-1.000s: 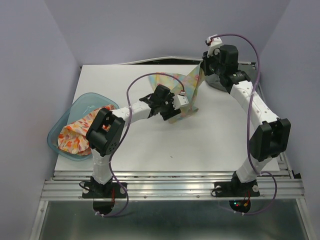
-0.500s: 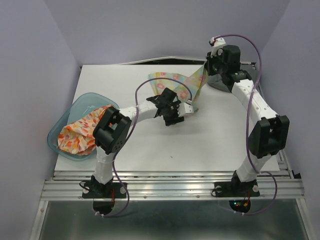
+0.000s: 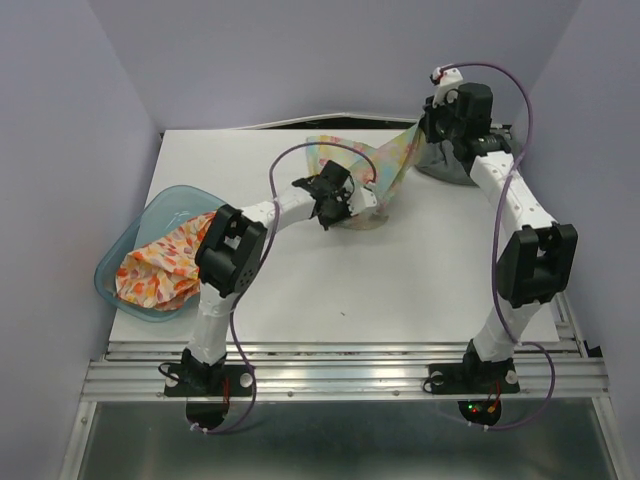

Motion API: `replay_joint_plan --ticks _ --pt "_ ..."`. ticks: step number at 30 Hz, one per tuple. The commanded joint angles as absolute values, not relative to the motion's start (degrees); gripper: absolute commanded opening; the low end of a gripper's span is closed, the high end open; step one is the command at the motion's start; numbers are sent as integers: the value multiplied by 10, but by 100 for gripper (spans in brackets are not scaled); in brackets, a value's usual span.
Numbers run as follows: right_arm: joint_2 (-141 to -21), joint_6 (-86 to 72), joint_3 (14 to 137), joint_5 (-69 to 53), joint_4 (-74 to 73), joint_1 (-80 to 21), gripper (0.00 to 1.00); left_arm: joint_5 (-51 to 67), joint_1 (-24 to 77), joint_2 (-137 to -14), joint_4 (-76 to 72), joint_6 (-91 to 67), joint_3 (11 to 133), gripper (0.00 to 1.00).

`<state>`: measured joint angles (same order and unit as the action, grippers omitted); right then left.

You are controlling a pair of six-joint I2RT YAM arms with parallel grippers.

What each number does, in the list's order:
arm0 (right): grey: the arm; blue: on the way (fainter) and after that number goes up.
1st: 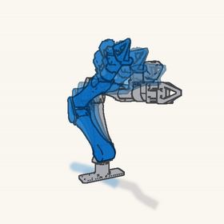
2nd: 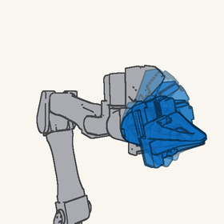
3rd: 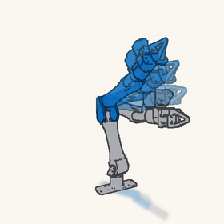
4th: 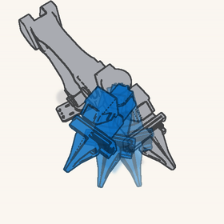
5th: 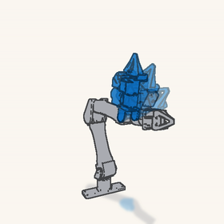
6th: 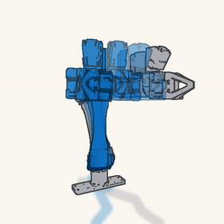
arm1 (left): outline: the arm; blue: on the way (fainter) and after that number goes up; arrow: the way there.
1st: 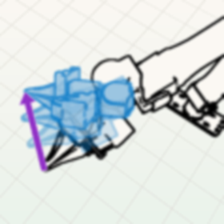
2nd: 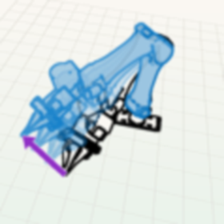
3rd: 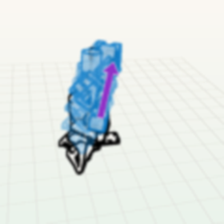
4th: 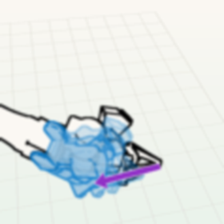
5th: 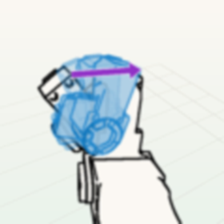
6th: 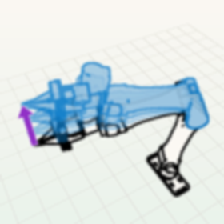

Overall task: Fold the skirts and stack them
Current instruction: Flatten the skirt out

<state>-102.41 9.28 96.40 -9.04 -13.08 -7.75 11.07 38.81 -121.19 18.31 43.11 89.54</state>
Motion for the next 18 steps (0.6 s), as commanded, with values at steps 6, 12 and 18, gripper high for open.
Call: replay_joint_plan --ticks 6,12,18 --pt "-1181 112 1216 -86 -55 -27 1 51 188 -1215 186 345 1268 0" --pt "-1280 96 1375 -75 20 -22 1 -15 148 -1219 10 324 1316 0" --pt "-1253 90 1352 -86 127 -22 1 -8 113 -1145 -76 304 1229 0"
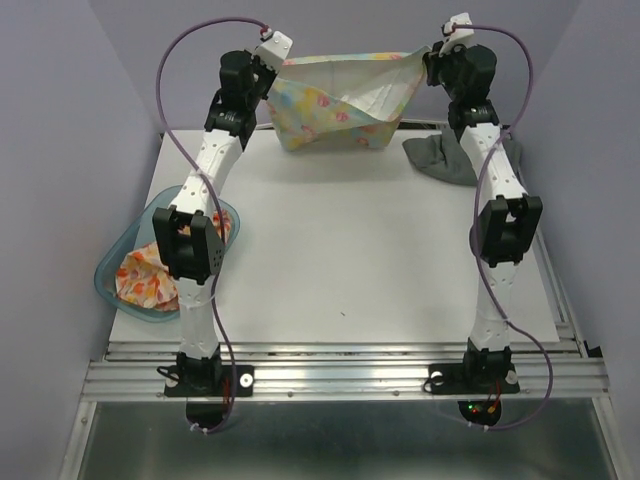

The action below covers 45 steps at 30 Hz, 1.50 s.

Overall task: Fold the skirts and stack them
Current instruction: Flatten the skirt out

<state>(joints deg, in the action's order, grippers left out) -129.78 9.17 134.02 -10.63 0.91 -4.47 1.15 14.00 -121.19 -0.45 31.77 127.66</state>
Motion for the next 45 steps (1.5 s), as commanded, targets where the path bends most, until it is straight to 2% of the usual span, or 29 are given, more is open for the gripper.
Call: replay_joint_plan --ticks 1,5,6,8,9,12,15,16,17,18,19,20,21,22,23,26,29,31,33,34,35,36,38,45 --pt "-1235 92 1325 -97 136 -22 1 -4 112 -1134 -74 312 1209 0" --pt "-1113 118 1110 -176 179 -22 1 47 106 -1064 -59 335 1075 0" --pt "-1069 133 1028 -213 165 -22 1 72 105 -1047 -52 342 1010 0" --pt "-1026 160 942 -243 150 -22 1 95 105 -992 -53 352 936 0" --pt "-982 187 852 -263 136 -22 1 122 105 -955 -52 364 863 0" --pt "-892 235 696 -280 96 -22 1 185 108 -883 -21 401 733 0" --pt "-815 285 600 -306 53 -22 1 220 112 -828 18 438 622 0" --pt "-767 333 553 -339 -2 -22 2 241 123 -797 39 459 601 0" --pt "-745 359 536 -357 -45 -22 10 249 131 -782 60 502 562 4" --pt "-724 429 522 -373 -90 -22 24 258 140 -768 117 527 546 11" --pt "-705 471 510 -401 -189 -22 45 275 150 -743 153 555 531 23" --pt "-672 505 491 -404 -237 -22 82 279 179 -728 184 602 506 47" --pt "-653 545 477 -386 -300 -22 93 279 194 -713 224 611 494 65" --pt "-635 554 462 -367 -316 -22 100 279 207 -678 235 611 484 95" --pt "-600 551 441 -347 -322 -22 100 282 222 -661 242 600 477 99" --pt "-567 565 441 -294 -330 -22 100 284 224 -635 250 557 497 99" --pt "-593 539 495 -288 -335 -22 100 291 212 -662 251 491 569 99" --pt "-677 459 555 -287 -317 -22 100 284 210 -706 219 415 594 99" --pt "-758 360 612 -294 -314 -22 99 252 210 -754 192 366 639 95" --pt "-844 335 680 -308 -322 -22 97 241 209 -813 192 332 660 91" --pt "-887 301 718 -317 -334 -22 91 228 209 -846 202 318 704 84" --pt "-928 249 750 -321 -338 -22 89 209 209 -875 208 305 725 82" --pt "-1037 218 851 -324 -355 -22 77 196 206 -965 226 280 791 74" --pt "-1212 173 997 -300 -306 -27 57 162 196 -1106 235 211 896 66"
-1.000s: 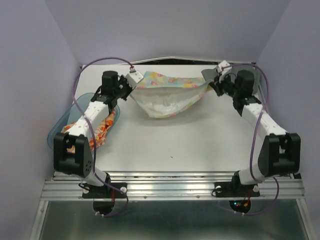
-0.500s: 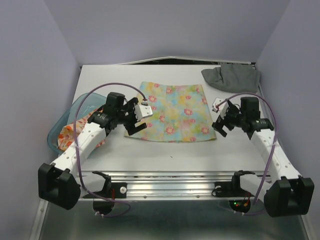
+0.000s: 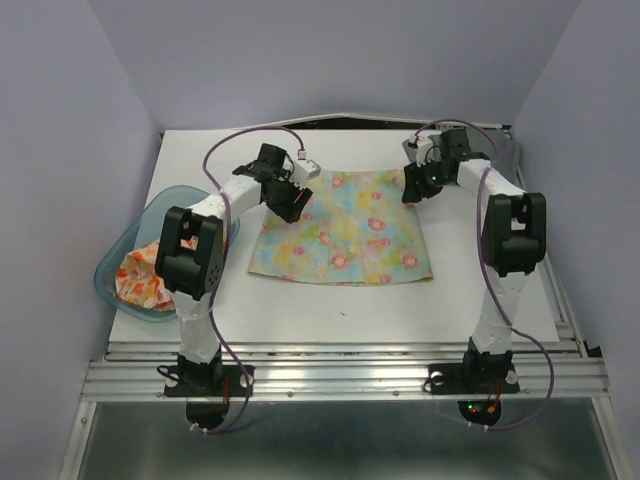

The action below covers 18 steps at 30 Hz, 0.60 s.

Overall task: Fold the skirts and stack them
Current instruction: Flatten the skirt out

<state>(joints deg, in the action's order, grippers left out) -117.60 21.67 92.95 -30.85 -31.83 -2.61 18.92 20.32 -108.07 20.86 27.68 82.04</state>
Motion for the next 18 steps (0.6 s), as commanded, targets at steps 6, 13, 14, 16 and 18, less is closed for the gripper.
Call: replay_joint_plan --ticks 6,13,14,16,18 --pt "-1247 232 936 -255 -319 -38 38 165 193 -1200 257 178 960 60" --pt "-1148 322 719 -239 -366 -82 25 156 194 -1309 277 172 1071 58" --pt "-1130 329 695 -241 -372 -93 25 157 196 -1328 284 177 1124 59" --pt "-1098 343 654 -256 -393 -140 25 155 200 -1388 317 183 1192 59" --pt "-1056 349 622 -286 -423 -183 26 162 210 -1431 354 193 1299 59"
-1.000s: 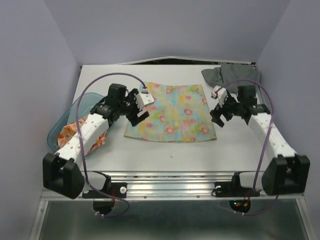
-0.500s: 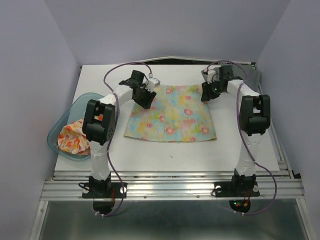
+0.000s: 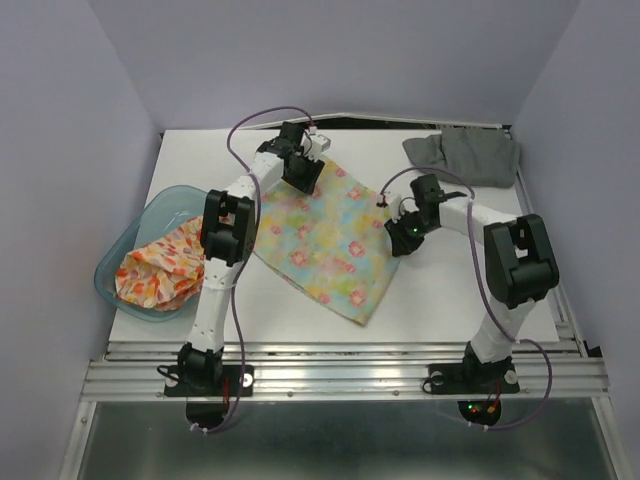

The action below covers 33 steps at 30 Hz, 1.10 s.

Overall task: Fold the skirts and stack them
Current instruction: Flatten the skirt out

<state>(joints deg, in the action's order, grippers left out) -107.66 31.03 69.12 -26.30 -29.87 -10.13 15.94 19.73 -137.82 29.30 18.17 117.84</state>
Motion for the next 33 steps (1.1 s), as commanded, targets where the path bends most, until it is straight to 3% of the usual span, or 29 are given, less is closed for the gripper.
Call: replay_joint_plan --ticks 1,3,5,8,12,19,26,33 --pt "-1043 341 619 -334 -453 -227 27 166 214 -1468 365 197 1335 59" --pt "-1007 324 627 -388 -474 -257 36 181 226 -1489 368 205 1392 65" --pt "-991 270 669 -431 -468 -264 41 193 230 -1473 343 206 1369 73" --pt "-985 243 729 -415 -467 -248 41 209 231 -1399 291 202 1317 77" --pt "-999 228 793 -396 -439 -182 41 195 230 -1284 254 207 1193 77" --pt "-1117 185 872 -355 -352 -182 41 196 214 -1136 234 163 1013 77" --pt "-1197 114 951 -373 -265 -182 42 209 205 -1053 244 190 878 79" --pt "-1240 112 946 -354 -227 -194 42 200 192 -1002 229 203 780 79"
